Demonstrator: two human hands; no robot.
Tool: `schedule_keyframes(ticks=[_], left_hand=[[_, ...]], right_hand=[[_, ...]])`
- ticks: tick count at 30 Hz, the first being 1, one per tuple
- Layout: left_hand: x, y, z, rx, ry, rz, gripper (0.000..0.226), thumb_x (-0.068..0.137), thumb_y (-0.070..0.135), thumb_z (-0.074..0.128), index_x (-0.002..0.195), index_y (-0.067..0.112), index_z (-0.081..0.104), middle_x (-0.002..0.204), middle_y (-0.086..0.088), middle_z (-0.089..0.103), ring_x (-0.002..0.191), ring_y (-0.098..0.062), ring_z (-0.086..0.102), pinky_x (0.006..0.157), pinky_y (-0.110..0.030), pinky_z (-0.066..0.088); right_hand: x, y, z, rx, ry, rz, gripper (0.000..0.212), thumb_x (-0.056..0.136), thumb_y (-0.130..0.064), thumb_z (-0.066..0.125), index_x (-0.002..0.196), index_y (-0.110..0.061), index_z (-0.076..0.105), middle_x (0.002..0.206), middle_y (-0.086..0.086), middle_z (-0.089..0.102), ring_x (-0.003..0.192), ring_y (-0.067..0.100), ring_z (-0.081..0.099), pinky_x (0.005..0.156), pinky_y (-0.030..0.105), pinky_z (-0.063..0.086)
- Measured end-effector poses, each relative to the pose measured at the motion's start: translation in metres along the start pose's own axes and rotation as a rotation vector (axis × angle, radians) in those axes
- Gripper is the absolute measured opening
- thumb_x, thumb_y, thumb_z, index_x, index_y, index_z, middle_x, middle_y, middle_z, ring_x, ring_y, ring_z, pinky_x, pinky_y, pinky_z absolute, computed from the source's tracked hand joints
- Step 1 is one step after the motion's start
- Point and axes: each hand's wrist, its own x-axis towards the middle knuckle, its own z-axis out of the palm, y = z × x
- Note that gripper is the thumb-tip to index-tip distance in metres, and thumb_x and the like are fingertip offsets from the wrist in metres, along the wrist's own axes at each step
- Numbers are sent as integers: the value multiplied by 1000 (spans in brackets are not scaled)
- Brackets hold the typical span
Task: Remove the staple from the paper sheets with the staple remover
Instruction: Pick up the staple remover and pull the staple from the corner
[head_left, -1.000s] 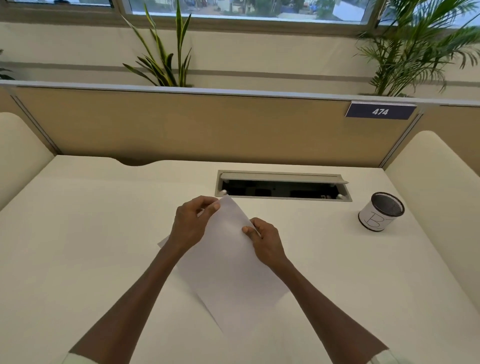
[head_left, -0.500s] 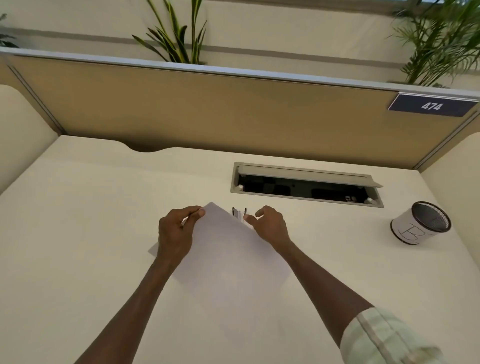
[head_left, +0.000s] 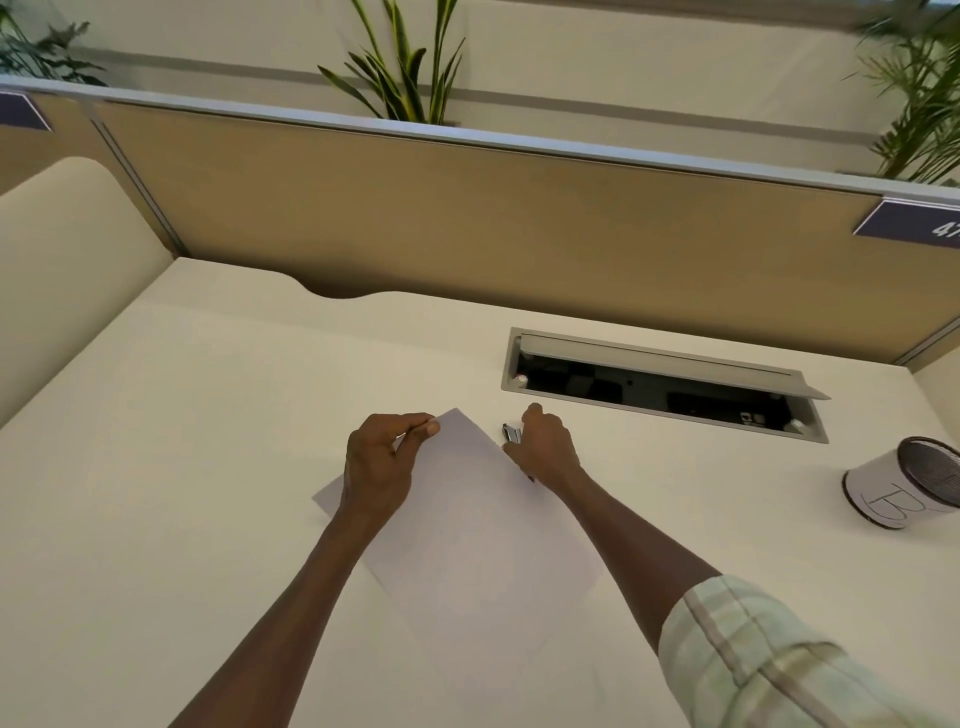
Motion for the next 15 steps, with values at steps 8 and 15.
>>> schedule_keyframes(ticks=[8, 15], left_hand=[[1, 16, 5, 55, -53, 28, 12, 85, 22, 71, 94, 19, 77, 87, 19, 66, 85, 8, 60, 72, -16, 45], [1, 47, 7, 124, -129, 84, 13, 85, 26, 70, 93, 19, 78, 93, 4, 75, 88, -8, 62, 66, -14, 43]], right_hand=[[-3, 4, -40, 395, 78, 2, 50, 85, -19, 70, 129, -3, 51, 115, 14, 64, 101, 29, 60, 83, 37, 47], [-51, 10, -106, 934, -163, -3, 9, 90, -10, 62, 97, -9, 67, 108, 15, 65, 100, 30, 65, 85, 43, 55]])
